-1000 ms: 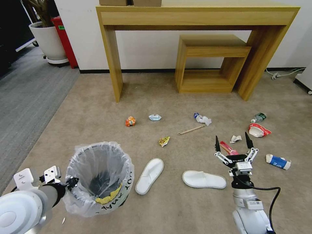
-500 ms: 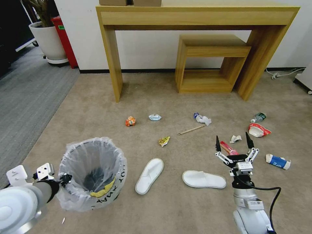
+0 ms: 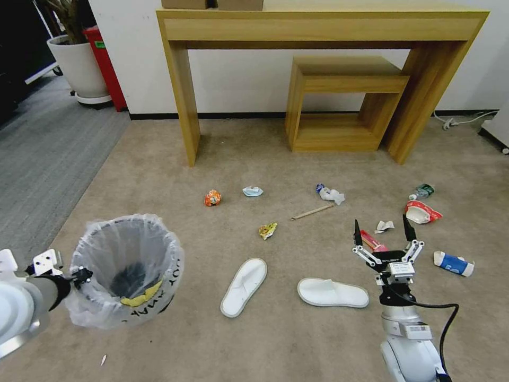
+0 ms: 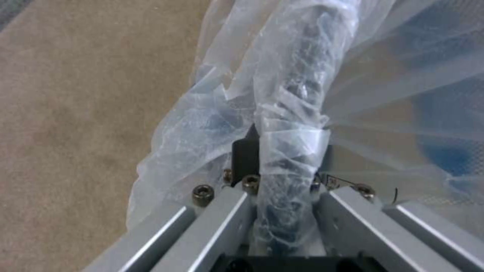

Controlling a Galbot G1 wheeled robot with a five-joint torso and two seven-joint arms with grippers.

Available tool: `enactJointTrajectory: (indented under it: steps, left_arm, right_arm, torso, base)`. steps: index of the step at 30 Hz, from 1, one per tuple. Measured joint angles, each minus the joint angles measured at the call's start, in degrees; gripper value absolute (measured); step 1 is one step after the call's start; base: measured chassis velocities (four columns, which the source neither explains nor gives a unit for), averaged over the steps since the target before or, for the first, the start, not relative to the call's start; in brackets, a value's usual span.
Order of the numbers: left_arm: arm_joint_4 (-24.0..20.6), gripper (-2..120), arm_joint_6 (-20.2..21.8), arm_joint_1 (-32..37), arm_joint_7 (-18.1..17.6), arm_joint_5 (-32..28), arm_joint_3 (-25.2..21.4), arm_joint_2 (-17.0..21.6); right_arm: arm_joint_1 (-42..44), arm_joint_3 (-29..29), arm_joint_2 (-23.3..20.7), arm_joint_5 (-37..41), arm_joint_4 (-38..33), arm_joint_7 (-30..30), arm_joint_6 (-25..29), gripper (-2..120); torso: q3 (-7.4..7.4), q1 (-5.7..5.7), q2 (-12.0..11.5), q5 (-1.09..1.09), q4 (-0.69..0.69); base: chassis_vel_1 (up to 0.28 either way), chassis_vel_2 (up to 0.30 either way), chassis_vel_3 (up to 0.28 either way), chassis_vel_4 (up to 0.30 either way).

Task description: Pick up the trash bin and place the garbage on the floor into it.

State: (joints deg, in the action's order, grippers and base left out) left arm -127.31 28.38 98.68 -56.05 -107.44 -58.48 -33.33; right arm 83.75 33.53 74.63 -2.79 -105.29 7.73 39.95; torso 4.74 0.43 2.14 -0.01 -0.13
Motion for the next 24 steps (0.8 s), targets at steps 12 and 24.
enactJointTrajectory:
  steps: [12,24]
  left_arm:
    - [3.61,0,-0.05,-1.49,1.47,0.66,0.33,1.02]
    - [4.26,0,-0.83,-2.98,2.02,3.72,4.02,-1.48]
  right_arm:
    - [-1.87,-3.03,-2.0,5.66,-0.53,2.1,-5.58,100]
    - [-2.39,-3.21,-1.19,2.72,1.46,1.56,-4.32,100]
  torso:
    - [0.0,0.0,0.0,0.01,0.0]
    - [0.0,0.0,0.0,0.01,0.0]
  base:
    - [0.0,0.0,0.0,0.0]
    - [0.0,0.0,0.0,0.0]
